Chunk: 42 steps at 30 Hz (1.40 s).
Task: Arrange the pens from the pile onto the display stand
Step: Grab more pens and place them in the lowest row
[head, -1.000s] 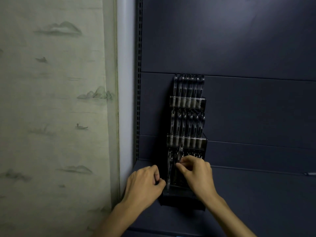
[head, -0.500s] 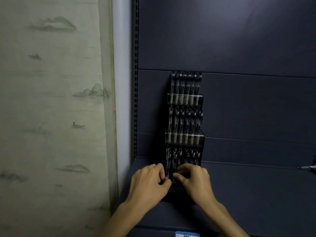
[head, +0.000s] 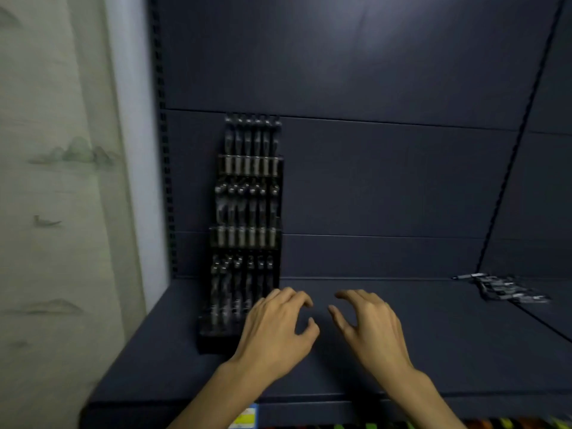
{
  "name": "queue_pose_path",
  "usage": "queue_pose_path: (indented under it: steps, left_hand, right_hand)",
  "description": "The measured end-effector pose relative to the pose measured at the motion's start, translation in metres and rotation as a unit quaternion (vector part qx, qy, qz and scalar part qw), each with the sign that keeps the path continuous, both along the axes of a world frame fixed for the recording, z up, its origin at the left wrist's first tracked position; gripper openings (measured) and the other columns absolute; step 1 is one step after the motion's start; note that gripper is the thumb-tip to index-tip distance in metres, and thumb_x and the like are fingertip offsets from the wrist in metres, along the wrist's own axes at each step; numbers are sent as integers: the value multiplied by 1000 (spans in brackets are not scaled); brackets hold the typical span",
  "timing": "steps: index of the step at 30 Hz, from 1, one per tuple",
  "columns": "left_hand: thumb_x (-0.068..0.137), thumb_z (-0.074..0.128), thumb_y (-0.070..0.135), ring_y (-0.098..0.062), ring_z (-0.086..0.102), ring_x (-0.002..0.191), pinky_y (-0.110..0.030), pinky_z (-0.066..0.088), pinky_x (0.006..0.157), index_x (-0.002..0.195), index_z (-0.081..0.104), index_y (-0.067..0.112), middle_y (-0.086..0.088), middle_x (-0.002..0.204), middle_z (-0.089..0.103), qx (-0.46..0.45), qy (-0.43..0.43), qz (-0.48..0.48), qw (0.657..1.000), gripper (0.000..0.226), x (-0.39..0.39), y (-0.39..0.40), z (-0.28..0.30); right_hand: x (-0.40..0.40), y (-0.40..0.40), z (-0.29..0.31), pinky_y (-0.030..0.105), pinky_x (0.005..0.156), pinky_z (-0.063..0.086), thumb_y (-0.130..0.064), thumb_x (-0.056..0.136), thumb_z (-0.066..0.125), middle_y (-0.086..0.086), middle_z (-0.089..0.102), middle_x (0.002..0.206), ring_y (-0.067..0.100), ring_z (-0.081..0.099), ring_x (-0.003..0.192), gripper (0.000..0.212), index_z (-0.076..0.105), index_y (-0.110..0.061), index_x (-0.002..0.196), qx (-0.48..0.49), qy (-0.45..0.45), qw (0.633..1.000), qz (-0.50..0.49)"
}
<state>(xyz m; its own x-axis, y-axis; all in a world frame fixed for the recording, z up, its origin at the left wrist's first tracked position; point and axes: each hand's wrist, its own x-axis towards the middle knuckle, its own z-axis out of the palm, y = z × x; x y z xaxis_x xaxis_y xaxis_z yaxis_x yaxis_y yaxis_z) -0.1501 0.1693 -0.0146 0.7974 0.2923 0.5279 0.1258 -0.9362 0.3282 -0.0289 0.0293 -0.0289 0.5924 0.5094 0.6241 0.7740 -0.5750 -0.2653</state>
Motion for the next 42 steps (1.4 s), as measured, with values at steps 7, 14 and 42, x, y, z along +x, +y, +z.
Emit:
queue_pose_path:
  steps: [7,14,42]
  left_hand:
    - [98,44,49,-5,43,125,-28,31,108,139,47,36,19,139,48,9,47,34,998,44,86,-81,-10]
    - [101,38,51,-8,36,137,-30,27,113,151,36,34,14,155,36,9,77,61,995,53,137,-116,-15]
    - [91,41,69,-15,37,123,-34,34,102,134,44,32,8,128,39,28,189,22,981,57,429,-294,-40]
  right_hand:
    - [84,-94,-12,31,71,51,-38,87,73,-6,73,99,18,69,89,28,74,-21,110,-28,5,1000,8]
    - [132,-129,-5,32,79,51,-37,92,65,-6,72,106,18,67,97,28,70,-23,116,-42,16,998,44]
    - [449,-333,-35,33,91,43,-20,91,67,-1,63,118,23,56,115,31,63,-22,122,76,189,979,-31]
